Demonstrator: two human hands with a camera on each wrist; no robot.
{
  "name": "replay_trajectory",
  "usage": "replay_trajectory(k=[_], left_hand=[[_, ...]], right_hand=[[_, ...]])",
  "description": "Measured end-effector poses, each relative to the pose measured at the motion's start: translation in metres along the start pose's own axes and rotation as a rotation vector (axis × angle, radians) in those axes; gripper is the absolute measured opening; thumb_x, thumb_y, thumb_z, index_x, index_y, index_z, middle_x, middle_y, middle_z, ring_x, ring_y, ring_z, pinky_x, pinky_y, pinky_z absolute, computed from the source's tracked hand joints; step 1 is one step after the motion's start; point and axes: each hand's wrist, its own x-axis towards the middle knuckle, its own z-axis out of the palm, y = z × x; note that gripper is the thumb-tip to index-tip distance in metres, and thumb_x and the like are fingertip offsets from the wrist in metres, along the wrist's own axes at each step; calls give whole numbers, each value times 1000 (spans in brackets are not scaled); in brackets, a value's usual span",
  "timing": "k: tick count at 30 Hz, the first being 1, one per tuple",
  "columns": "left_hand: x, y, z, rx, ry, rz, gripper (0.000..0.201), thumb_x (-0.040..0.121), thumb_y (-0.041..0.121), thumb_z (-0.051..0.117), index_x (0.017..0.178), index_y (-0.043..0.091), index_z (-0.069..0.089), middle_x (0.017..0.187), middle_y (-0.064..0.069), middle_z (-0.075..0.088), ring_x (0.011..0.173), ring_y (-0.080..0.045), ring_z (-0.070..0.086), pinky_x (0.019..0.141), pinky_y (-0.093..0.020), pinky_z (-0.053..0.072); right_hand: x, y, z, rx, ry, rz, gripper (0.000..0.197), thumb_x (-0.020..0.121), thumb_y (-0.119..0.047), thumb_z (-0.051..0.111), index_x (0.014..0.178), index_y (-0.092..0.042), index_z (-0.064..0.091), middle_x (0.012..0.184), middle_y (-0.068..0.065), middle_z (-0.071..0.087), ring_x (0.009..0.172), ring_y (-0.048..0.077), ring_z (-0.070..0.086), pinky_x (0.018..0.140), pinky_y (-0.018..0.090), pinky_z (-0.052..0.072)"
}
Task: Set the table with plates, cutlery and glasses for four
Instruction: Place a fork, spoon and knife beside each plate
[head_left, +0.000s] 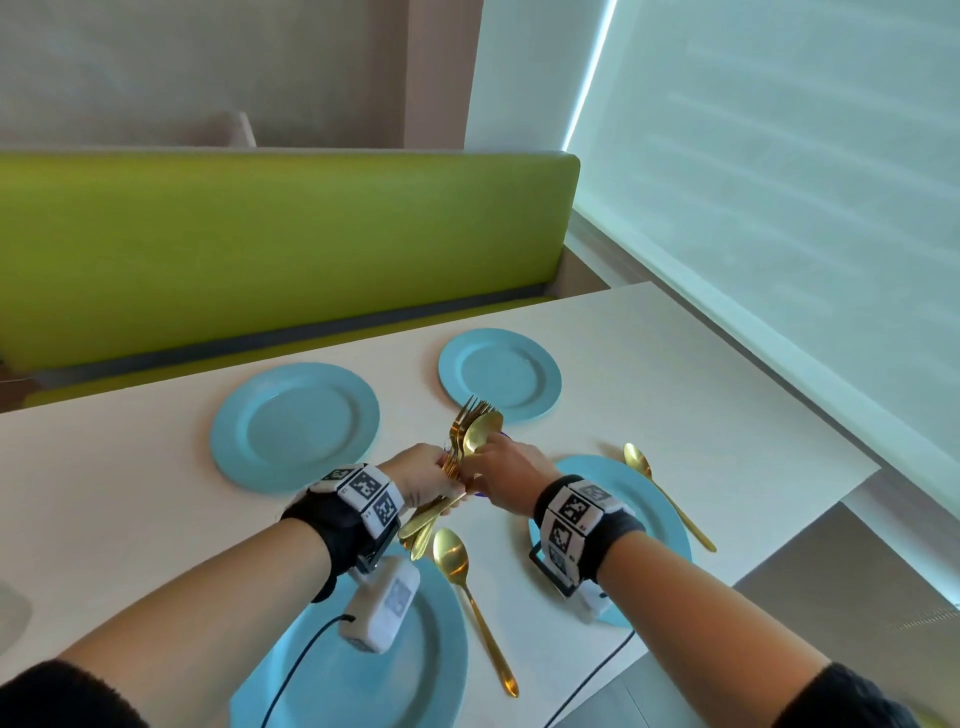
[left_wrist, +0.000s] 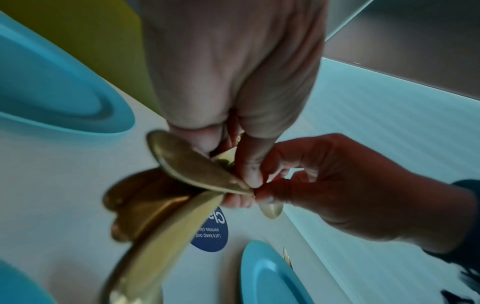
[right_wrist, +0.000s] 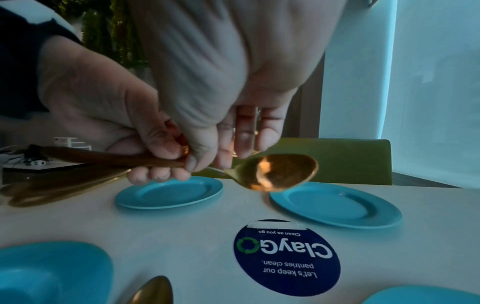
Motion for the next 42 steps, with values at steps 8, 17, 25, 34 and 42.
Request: replay_trajectory(k=[8, 17, 25, 34, 42], left_hand=[[36, 4, -35, -75, 295, -94, 1, 90, 6, 55, 91, 5, 55, 72, -6, 61, 59, -15, 53, 56, -21, 46], [95, 8, -72, -162, 428, -150, 19, 89, 6, 53, 70, 9, 56, 68, -7, 63, 74, -25, 57, 86, -41, 50], [135, 7, -68, -449, 434, -169, 20, 92, -3, 44, 76, 6, 53, 71, -10, 59, 67, -22, 53, 78, -37, 46], [152, 4, -67, -423, 445, -200, 20, 83, -10, 42, 77, 5, 52, 77, -14, 62, 65, -24, 51, 77, -38, 44], [157, -4, -63, -431, 433, -191, 19, 91, -11, 39, 92, 4, 51, 80, -8, 61, 61, -17, 52, 67, -26, 46]], right_hand=[[31, 67, -19, 22, -54, 237, 20, 94, -19, 52, 106, -17, 67, 114, 5, 60, 113, 23, 53, 84, 33, 46], [114, 213, -37, -5, -56, 615, 29, 94, -19, 47, 108, -4, 66, 112, 15, 68, 105, 31, 62, 84, 33, 49], [167, 276, -13, -21, -123, 794, 23, 91, -15, 53, 101, 1, 67, 107, 17, 69, 101, 31, 65, 69, 28, 44], [189, 293, 17, 10, -171, 805, 17, 92, -18, 54, 86, -4, 62, 95, 14, 66, 90, 31, 62, 65, 26, 40], [195, 300, 32, 54, -117, 824, 28, 87, -11, 53, 59, -6, 51, 71, 10, 57, 62, 26, 50, 39, 21, 25]])
